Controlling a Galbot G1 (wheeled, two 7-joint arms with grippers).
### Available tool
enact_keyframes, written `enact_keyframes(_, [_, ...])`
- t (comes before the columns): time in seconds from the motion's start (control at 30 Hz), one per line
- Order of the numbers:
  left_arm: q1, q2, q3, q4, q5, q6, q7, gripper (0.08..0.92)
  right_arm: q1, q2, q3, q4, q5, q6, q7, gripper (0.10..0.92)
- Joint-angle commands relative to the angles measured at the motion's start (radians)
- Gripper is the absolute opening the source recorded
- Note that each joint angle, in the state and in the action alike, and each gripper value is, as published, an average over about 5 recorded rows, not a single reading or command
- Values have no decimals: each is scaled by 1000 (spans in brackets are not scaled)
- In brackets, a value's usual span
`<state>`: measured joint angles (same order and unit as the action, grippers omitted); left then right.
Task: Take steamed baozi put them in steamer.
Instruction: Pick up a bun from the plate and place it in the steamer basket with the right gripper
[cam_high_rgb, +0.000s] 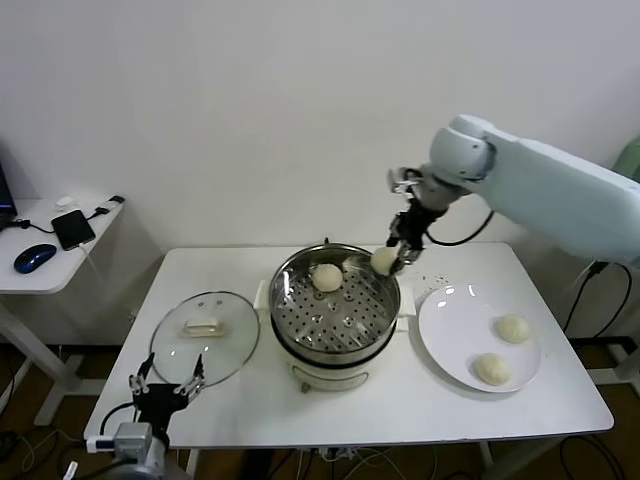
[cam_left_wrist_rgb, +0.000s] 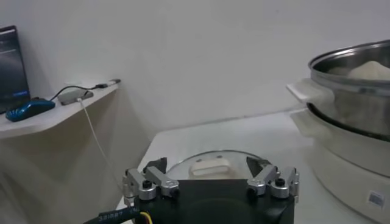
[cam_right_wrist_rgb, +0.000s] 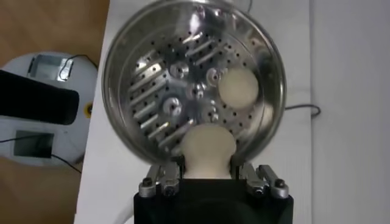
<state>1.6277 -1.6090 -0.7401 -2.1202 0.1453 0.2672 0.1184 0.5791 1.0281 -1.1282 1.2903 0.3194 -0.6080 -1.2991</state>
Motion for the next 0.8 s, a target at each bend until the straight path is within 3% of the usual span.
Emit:
enact_keyframes(0.03, [-2,-16,-2,0,-2,0,-1,823,-15,297,-106,-118,63,-89,61,509])
enact_keyframes(0.4, [-19,-4,-4,15,-21,-3,0,823,-125,446,-84,-277,15,-90,104,511])
enact_keyframes(0.8, [-28,0,-4,33,-31,-4,0,823,-186,481,-73,-321,-28,-87,114,512])
